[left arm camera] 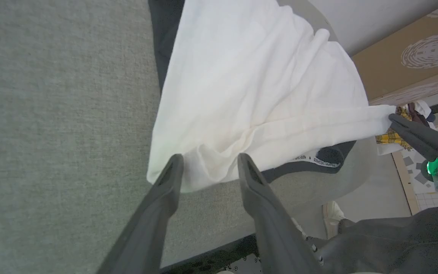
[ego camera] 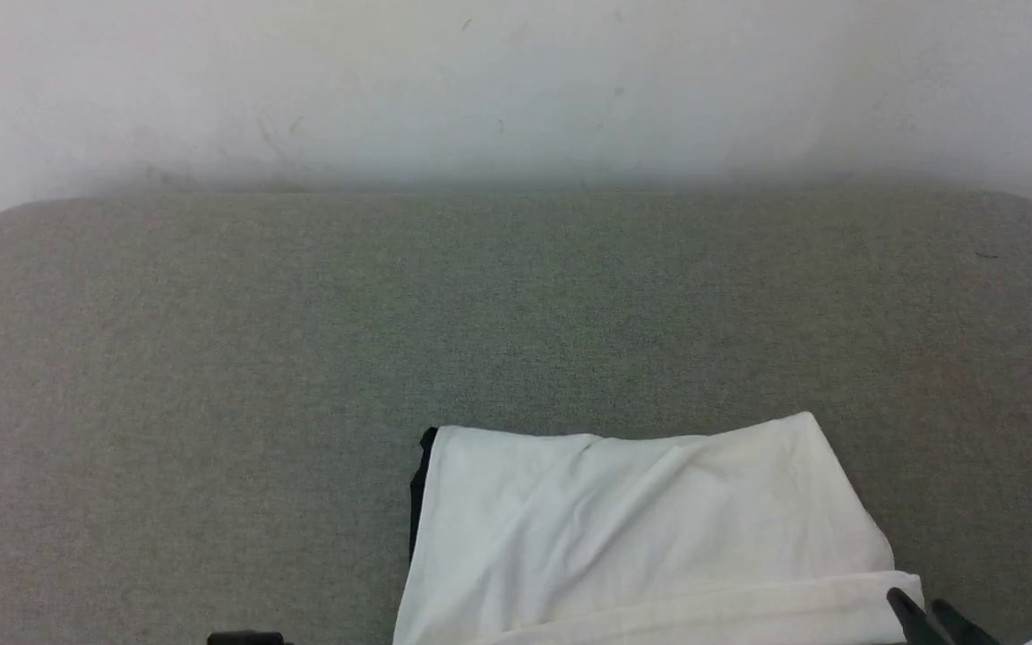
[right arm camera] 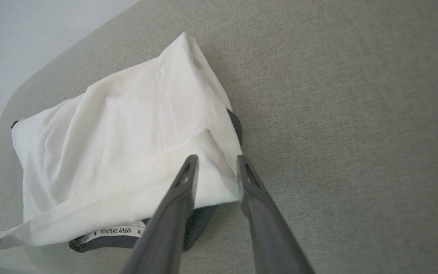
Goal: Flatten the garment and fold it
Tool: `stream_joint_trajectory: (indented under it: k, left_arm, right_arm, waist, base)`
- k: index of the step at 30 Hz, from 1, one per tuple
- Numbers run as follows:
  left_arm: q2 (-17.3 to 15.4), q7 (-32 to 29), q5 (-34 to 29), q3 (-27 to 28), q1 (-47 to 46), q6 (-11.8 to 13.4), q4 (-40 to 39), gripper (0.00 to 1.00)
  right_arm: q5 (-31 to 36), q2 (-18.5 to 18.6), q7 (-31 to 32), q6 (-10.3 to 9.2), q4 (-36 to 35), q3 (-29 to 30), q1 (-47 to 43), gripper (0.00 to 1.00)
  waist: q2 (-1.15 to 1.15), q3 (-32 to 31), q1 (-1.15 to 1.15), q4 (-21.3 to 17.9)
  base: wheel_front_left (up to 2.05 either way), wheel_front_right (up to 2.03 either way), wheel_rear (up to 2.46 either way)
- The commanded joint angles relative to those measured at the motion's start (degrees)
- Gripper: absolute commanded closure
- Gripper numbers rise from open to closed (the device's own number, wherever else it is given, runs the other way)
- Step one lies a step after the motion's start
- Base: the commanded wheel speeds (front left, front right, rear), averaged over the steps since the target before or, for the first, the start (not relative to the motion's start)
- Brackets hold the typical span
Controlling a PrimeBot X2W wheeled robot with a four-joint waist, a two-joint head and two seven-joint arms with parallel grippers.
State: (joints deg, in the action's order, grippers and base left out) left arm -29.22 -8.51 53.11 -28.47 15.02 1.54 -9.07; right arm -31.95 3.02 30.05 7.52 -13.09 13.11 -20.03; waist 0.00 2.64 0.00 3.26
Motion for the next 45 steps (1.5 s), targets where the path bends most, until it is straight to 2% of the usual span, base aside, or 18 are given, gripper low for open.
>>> stream_joint_trajectory:
  k: [1, 6, 8, 13, 15, 19, 22, 25, 38, 39, 40, 41, 42, 45]
  left_arm:
    - [0.5, 0.8, -0.4, 0.3, -1.1, -0.3, 0.2, 0.00]
    - [2.1, 5.5, -0.9, 2.7, -2.0, 0.0, -0.5, 0.00]
    - [2.5, 9.1, -1.9, 4.9, -2.0, 1.0, -2.0, 0.00]
    - [4.8, 21.2, -8.6, 11.9, -2.9, 6.2, -5.5, 0.00]
    - [6.0, 22.8, -12.2, 14.4, -3.2, 8.5, -6.7, 0.00]
    - [8.5, 23.4, -20.0, 17.7, -3.3, 10.9, -9.5, 0.00]
    - [10.6, 23.5, -24.5, 18.9, -3.0, 10.9, -10.7, 0.00]
    - [11.8, 23.5, -27.0, 18.8, -2.8, 9.9, -10.4, 0.00]
    - [13.6, 23.5, -28.8, 19.0, -4.0, 6.3, -8.3, 0.00]
    - [13.6, 23.5, -28.8, 18.9, -4.1, 6.1, -8.1, 0.00]
    - [13.7, 23.5, -28.7, 18.9, -4.3, 5.9, -7.9, 0.00]
    - [13.8, 23.5, -28.7, 18.8, -4.4, 5.7, -7.7, 0.00]
    - [13.9, 23.5, -28.6, 18.7, -4.5, 5.6, -7.5, 0.00]
    - [13.9, 23.5, -28.6, 18.8, -4.2, 5.6, -7.2, 0.00]
  right_arm:
    - [0.3, -0.1, -0.4, -0.03, 0.0, -0.2, 0.7, 0.00]
    - [-0.1, -0.1, -0.4, -0.03, -1.3, 0.5, 1.6, 0.00]
    - [-0.4, -0.1, -0.8, -0.03, -2.2, 1.5, 1.7, 0.00]
    - [0.4, -0.1, -4.2, -0.03, -2.3, 4.6, 3.2, 0.00]
    - [1.6, -0.1, -5.6, -0.03, -1.3, 5.1, 4.0, 0.00]
    - [4.4, -0.1, -6.4, -0.03, 1.2, 3.7, 6.1, 0.00]
    - [5.7, -0.1, -5.8, -0.03, 4.0, 2.4, 8.0, 0.00]
    - [7.5, -0.1, -4.6, -0.03, 7.3, 1.4, 9.8, 0.00]
    - [11.5, -0.1, 2.9, -0.03, 18.0, -2.7, 14.3, 0.00]
    - [11.5, -0.1, 3.3, -0.03, 18.8, -2.8, 14.6, 0.51]
    - [11.3, -0.1, 3.2, -0.03, 19.6, -2.8, 14.9, 0.66]
    - [11.3, -0.1, 2.9, -0.03, 20.3, -2.8, 15.3, 0.89]
    - [11.2, -0.1, 2.8, -0.03, 20.9, -2.9, 15.5, 1.00]
    - [11.0, -0.1, 1.3, -0.03, 21.9, -2.6, 16.2, 1.00]
  waist:
    - [0.00, 0.2, 0.00, -0.1]
    - [0.00, 0.7, 0.00, -0.4]
    - [0.00, 0.8, 0.00, -0.4]
    - [0.00, 1.4, 0.00, -0.2]
    - [0.00, 1.6, 0.00, 0.0]
    - [0.00, 2.4, 0.00, 0.4]
    - [0.00, 3.2, 0.00, 1.0]
    - [0.00, 4.1, 0.00, 1.8]
    - [0.00, 6.7, 0.00, 4.6]
    - [0.00, 6.7, 0.00, 4.6]
    - [0.00, 6.6, 0.00, 4.6]
    - [0.00, 6.4, 0.00, 4.7]
    - [0.00, 6.1, 0.00, 4.7]
    - [0.00, 5.1, 0.00, 4.4]
  base:
    - [0.00, 0.00, 0.00]
    - [0.00, 0.00, 0.00]
    - [0.00, 0.00, 0.00]
    - [0.00, 0.00, 0.00]
    - [0.00, 0.00, 0.00]
    - [0.00, 0.00, 0.00]
    - [0.00, 0.00, 0.00]
    - [0.00, 0.00, 0.00]
    - [0.00, 0.00, 0.00]
    - [0.00, 0.00, 0.00]
    - [0.00, 0.00, 0.00]
    - [0.00, 0.00, 0.00]
    - [0.00, 0.00, 0.00]
    - [0.00, 0.00, 0.00]
